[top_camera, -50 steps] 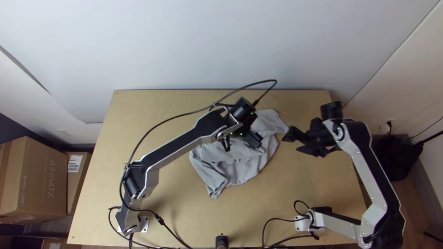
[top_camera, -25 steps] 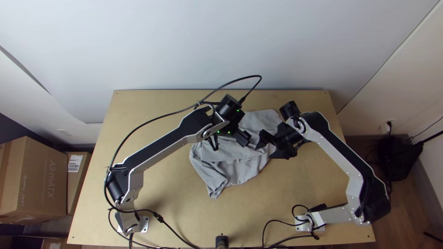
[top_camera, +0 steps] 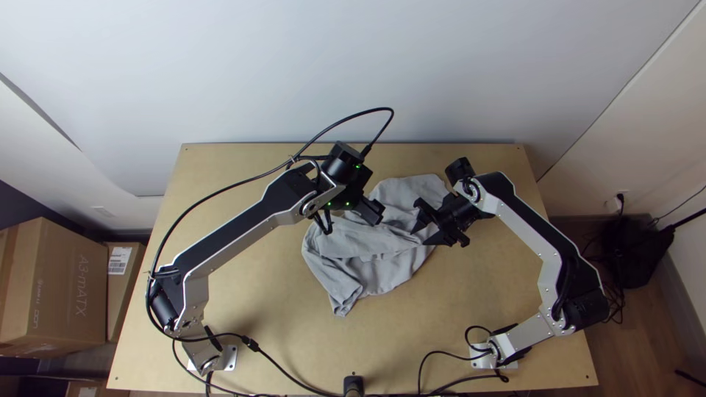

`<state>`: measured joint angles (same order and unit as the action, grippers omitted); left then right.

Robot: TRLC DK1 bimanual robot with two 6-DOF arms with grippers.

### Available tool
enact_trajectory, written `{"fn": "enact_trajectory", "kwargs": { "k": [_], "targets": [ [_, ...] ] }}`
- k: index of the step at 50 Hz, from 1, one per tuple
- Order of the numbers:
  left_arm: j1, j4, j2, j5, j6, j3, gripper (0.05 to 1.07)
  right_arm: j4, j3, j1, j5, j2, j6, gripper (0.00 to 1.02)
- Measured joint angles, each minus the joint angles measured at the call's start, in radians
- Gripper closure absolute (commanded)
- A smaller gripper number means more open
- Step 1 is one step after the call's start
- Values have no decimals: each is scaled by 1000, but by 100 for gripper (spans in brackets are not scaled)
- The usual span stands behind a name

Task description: Fold the t-shirt

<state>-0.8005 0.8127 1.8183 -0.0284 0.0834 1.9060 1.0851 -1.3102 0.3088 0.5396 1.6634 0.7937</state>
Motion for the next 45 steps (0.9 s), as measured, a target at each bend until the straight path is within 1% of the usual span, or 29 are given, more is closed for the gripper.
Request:
{"fn": "enact_trajectory", "kwargs": {
  "k": [11, 24, 45],
  "targets": [
    [11, -2, 0, 0, -10, -3, 11, -3, 0, -7, 0, 6, 3, 47],
    [21, -13, 0, 0, -14, -12, 11, -19, 1, -31, 0, 69, 3, 47],
    [31, -23, 0, 0, -26, -18, 11, -58, 14, -29, 0, 129, 2, 48]
  ]
}}
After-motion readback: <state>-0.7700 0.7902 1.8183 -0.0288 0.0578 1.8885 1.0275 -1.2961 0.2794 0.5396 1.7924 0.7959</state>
